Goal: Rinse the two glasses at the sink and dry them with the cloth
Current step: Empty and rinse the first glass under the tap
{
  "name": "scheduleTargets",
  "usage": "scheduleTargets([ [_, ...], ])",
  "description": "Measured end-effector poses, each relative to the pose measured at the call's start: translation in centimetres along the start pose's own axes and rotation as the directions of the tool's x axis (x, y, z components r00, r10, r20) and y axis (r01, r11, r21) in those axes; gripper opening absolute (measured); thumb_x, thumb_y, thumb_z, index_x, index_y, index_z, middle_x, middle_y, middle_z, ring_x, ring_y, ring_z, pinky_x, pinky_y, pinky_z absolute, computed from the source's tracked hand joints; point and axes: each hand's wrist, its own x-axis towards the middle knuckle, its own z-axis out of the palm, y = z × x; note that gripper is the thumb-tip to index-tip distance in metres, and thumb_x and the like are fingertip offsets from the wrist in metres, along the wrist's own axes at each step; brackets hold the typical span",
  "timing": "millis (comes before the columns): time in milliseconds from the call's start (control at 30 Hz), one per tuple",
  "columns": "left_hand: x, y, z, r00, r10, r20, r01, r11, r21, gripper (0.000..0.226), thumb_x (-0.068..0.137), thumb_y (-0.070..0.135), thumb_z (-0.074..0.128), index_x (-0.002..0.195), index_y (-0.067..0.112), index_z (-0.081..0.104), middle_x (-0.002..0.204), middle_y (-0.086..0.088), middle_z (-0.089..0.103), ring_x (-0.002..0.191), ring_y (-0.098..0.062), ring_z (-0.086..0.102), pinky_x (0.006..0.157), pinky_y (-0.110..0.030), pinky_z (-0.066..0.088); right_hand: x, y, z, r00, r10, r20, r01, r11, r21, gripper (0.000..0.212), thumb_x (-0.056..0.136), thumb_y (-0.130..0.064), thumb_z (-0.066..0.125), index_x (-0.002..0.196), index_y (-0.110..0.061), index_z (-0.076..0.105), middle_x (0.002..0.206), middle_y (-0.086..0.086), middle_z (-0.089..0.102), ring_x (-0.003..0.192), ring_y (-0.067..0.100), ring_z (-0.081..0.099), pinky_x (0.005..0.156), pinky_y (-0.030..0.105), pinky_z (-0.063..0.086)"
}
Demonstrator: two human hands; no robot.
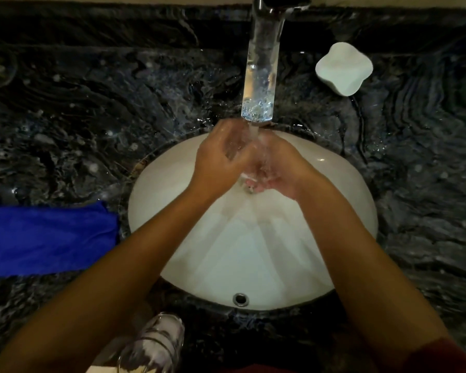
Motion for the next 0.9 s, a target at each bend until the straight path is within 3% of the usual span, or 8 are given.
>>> scheduleTargets([
  [67,0.1,-0.5,-0.9,0.998,-0.029,0.053,0.034,0.996,-0.088,0.018,0.094,0.028,0.062,0.111,0.022,0.059,0.098,0.017,0.068,0.088,-0.003,0.065,0.077,-0.036,0.057,0.0,-1.4,0.2,1.000,0.003,-0.012,-0.006,0.980,-0.197,0.064,0.082,-0.062,0.060,0.126,-0.017,0.065,0.091,0.006,0.067,0.062,0.016,0.062,0.048,0.027,0.049],
  [167,-0.2,-0.6,-1.2,0.994,-0.079,-0.069,0.069,0.988,-0.134,0.011,0.103,0.022,0.050,0.111,0.021,0.058,0.092,0.012,0.066,0.076,0.001,0.062,0.064,-0.023,0.052,0.6,-2.8,1.7,0.984,-0.074,-0.164,-0.009,0.890,-0.457,0.041,0.100,-0.047,0.051,0.120,-0.014,0.064,0.101,0.020,0.074,0.062,0.025,0.064,0.045,0.029,0.047],
  [233,-0.4,-0.1,-0.3,0.947,-0.295,-0.129,0.259,0.935,-0.242,0.020,0.108,0.030,0.044,0.110,0.019,0.061,0.085,0.006,0.067,0.065,0.000,0.062,0.053,-0.018,0.046,0.4,-2.4,2.6,0.940,-0.252,-0.231,0.116,0.869,-0.481,0.036,0.098,-0.046,0.050,0.109,-0.018,0.069,0.095,0.012,0.075,0.072,0.027,0.070,0.054,0.034,0.054],
  [367,-0.1,0.6,0.2,0.743,-0.652,0.149,0.590,0.535,-0.605,0.033,0.104,0.041,0.046,0.099,0.015,0.066,0.069,-0.001,0.060,0.046,-0.015,0.048,0.043,-0.021,0.032,-0.3,0.0,3.2,0.833,-0.513,-0.207,0.324,0.756,-0.569,0.031,0.086,-0.053,0.053,0.091,-0.027,0.069,0.094,0.003,0.072,0.088,0.021,0.070,0.079,0.043,0.058],
  [533,1.1,0.0,-1.0,0.631,-0.631,0.451,0.768,0.425,-0.480,0.035,0.102,0.038,0.041,0.093,0.014,0.065,0.067,-0.007,0.060,0.041,-0.020,0.048,0.034,-0.017,0.029,0.2,1.4,2.3,0.747,-0.654,-0.115,0.432,0.610,-0.664,0.048,0.084,-0.057,0.061,0.117,-0.022,0.065,0.104,0.001,0.068,0.095,0.016,0.067,0.079,0.037,0.056],
  [700,1.3,-0.9,-1.4,0.586,-0.598,0.547,0.810,0.417,-0.412,0.044,0.102,0.042,0.036,0.120,0.008,0.058,0.077,-0.020,0.062,0.034,-0.017,0.039,0.031,-0.013,0.023,0.5,0.6,1.0,0.878,-0.468,-0.104,0.379,0.810,-0.448,0.056,0.086,-0.066,0.054,0.120,-0.023,0.064,0.107,-0.008,0.070,0.096,0.011,0.067,0.081,0.031,0.050],
  [767,1.4,-1.3,-1.8,0.574,-0.574,0.583,0.818,0.380,-0.432,0.049,0.101,0.043,0.034,0.118,0.003,0.057,0.074,-0.021,0.060,0.034,-0.017,0.040,0.032,-0.013,0.022,0.7,0.6,-0.1,0.917,-0.399,-0.031,0.365,0.866,-0.341,0.055,0.087,-0.067,0.053,0.121,-0.027,0.068,0.101,-0.008,0.072,0.082,0.016,0.067,0.069,0.035,0.050],
  [900,1.3,-1.6,-1.9,0.550,-0.611,0.569,0.835,0.419,-0.357,0.046,0.102,0.042,0.035,0.117,0.004,0.055,0.072,-0.021,0.057,0.033,-0.017,0.038,0.032,-0.013,0.020,1.1,0.8,-0.7,0.923,-0.383,0.028,0.347,0.799,-0.491,0.013,0.094,-0.018,0.067,0.106,-0.023,0.065,0.086,-0.013,0.067,0.073,0.002,0.063,0.058,0.015,0.047],
])
